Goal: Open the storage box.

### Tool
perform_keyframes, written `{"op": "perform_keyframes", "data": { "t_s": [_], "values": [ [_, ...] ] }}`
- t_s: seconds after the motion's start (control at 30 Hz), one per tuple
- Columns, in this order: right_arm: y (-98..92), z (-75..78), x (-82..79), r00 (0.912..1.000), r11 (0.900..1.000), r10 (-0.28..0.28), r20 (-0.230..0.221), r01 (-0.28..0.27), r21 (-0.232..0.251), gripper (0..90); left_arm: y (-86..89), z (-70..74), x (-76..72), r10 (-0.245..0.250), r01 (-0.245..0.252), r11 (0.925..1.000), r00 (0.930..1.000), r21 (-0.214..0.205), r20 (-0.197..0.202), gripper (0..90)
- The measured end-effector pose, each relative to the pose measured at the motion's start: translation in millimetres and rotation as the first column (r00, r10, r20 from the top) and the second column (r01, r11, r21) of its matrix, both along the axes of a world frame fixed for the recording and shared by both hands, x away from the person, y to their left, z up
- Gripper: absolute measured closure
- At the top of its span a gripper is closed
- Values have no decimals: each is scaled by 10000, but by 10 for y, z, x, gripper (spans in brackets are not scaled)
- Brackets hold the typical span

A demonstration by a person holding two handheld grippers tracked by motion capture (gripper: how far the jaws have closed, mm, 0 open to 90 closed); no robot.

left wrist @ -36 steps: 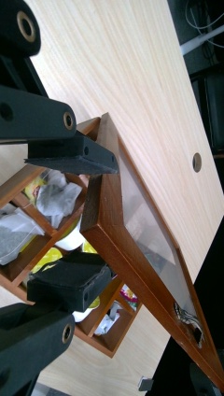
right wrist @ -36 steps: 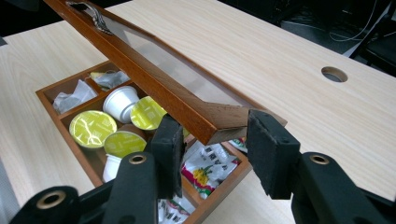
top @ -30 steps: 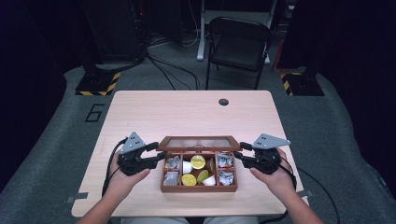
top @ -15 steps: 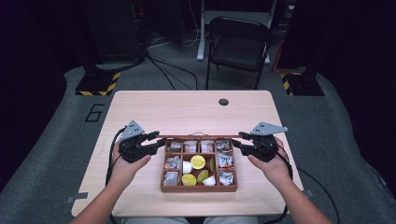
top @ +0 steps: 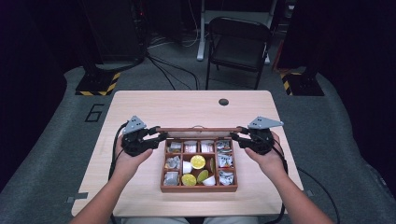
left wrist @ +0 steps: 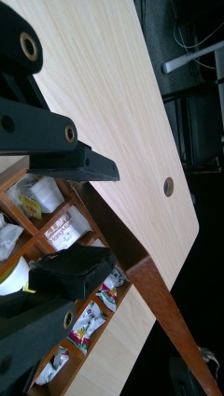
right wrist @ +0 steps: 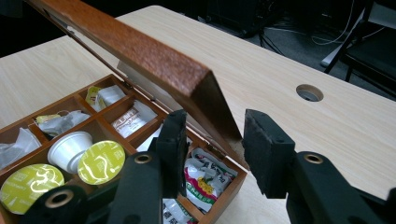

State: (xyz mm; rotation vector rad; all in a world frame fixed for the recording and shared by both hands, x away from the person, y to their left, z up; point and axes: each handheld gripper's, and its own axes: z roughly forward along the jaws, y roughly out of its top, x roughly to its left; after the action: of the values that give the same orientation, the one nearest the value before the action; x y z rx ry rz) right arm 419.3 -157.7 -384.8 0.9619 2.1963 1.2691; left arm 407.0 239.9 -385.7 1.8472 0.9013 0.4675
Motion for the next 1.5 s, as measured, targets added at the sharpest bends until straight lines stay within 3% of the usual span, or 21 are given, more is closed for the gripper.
{"op": "perform_keyframes", "data": {
  "t_s": [0.4, 0.93, 1.27, 1.5],
  "values": [
    [0, 25, 167, 9997, 9991, -194, -143, 199, 374, 598, -37, -68, 234, 261, -263, 9996, 9995, -127, -160, 544],
    [27, -18, 317, 9992, 9982, -305, -272, 319, 504, 575, -73, -123, 368, 443, -448, 9985, 9989, -308, -177, 542],
    [54, -200, 409, 9974, 9984, -437, -577, 457, 332, 549, -81, -160, 413, 633, -641, 9973, 9977, -362, -223, 544],
    [93, -303, 467, 9959, 9983, -521, -744, 540, 239, 535, -159, -249, 452, 815, -826, 9960, 9961, -352, -327, 479]
  ]
}}
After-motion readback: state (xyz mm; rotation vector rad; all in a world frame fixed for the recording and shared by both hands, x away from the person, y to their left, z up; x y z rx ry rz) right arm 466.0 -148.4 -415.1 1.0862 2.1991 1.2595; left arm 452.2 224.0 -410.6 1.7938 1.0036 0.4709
